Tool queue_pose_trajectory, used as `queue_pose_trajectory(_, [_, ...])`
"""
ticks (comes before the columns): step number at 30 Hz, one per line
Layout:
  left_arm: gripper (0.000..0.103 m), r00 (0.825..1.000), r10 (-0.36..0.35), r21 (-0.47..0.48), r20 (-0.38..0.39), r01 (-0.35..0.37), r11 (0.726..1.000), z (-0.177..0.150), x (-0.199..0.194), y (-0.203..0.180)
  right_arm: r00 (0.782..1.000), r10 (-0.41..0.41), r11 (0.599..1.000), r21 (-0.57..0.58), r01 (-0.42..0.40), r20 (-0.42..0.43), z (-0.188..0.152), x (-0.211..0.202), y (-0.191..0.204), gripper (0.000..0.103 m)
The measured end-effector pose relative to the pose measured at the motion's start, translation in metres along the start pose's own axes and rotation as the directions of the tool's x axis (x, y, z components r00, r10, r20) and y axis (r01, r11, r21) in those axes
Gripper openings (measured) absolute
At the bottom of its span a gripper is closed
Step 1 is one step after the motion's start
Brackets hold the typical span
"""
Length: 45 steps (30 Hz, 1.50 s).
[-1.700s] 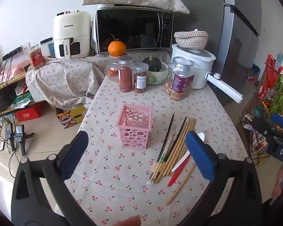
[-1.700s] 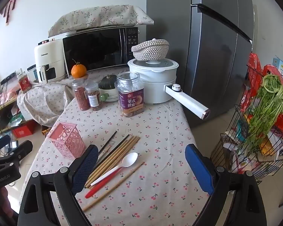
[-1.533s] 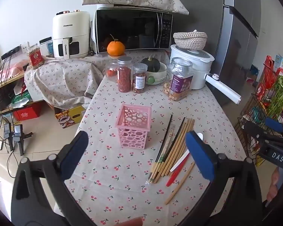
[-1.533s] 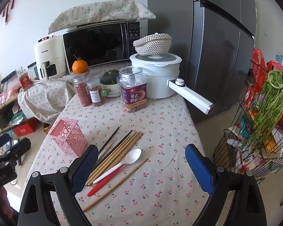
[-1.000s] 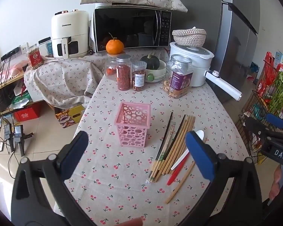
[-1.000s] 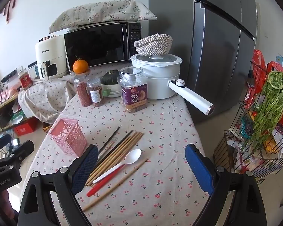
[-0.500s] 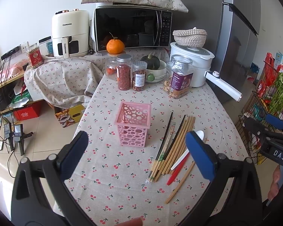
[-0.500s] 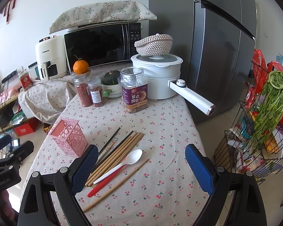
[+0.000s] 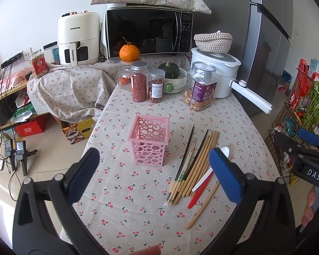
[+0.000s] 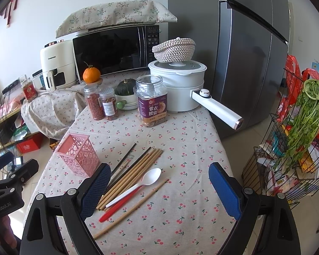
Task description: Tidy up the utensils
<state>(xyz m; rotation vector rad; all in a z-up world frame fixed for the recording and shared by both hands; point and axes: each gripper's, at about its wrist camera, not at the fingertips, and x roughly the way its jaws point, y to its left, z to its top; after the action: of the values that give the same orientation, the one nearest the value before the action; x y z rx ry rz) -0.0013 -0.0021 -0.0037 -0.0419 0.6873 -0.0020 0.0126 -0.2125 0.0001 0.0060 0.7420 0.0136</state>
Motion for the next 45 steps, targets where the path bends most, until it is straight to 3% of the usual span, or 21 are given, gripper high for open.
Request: queue_pose_trajectory(45, [0.102, 1.0, 0.008, 0.019, -0.008, -0.008, 1.0, 0.0005, 0.0009, -0.0055, 0.999, 0.019, 1.0, 0.005, -0.019, -0.036, -0.0033, 0.0059, 0.0041, 0.094])
